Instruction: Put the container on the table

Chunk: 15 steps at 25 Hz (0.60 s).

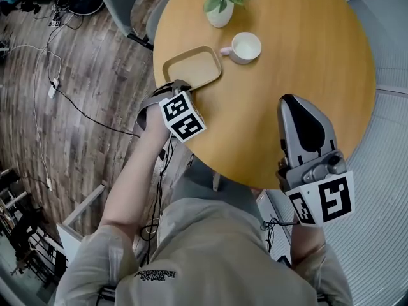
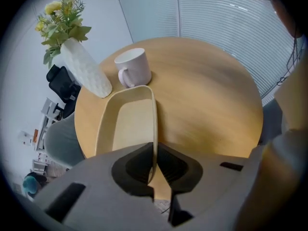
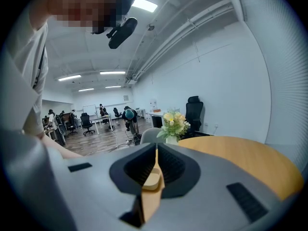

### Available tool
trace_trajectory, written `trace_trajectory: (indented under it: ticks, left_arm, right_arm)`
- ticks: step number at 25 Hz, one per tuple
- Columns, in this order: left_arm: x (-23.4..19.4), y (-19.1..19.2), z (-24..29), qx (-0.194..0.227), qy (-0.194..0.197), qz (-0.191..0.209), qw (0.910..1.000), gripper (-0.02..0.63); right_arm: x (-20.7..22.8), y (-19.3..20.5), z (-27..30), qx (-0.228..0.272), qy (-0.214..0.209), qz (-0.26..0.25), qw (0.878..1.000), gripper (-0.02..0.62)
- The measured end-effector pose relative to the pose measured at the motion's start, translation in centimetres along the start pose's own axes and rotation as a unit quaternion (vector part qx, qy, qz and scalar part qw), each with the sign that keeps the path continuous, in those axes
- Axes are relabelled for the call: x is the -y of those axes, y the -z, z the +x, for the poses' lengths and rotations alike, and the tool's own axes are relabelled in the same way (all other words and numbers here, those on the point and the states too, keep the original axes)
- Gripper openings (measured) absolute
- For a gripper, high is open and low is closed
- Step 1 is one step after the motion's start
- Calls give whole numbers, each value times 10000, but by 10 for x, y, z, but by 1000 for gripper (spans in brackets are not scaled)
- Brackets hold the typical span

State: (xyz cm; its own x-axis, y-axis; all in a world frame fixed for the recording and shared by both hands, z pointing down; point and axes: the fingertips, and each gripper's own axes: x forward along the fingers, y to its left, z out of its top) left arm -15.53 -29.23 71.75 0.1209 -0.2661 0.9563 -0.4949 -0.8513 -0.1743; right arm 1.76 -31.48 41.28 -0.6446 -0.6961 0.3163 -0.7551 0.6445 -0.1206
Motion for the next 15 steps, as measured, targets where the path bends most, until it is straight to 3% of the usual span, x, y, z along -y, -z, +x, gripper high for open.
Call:
trace_trajectory:
  ticks: [5, 12, 15]
  left_arm:
    - [4, 1, 5, -121, -85, 249, 9996, 34]
    - [17, 1, 8, -50, 202, 140, 9997, 35]
    - [17, -1, 6, 38, 137, 54, 9999, 104]
  right_arm:
    - [-1, 2, 0, -5, -25, 21, 10000, 35]
    - [-1, 2, -7, 42, -4, 43, 10000, 35]
    - [-1, 3, -12, 43, 6, 40, 10000, 35]
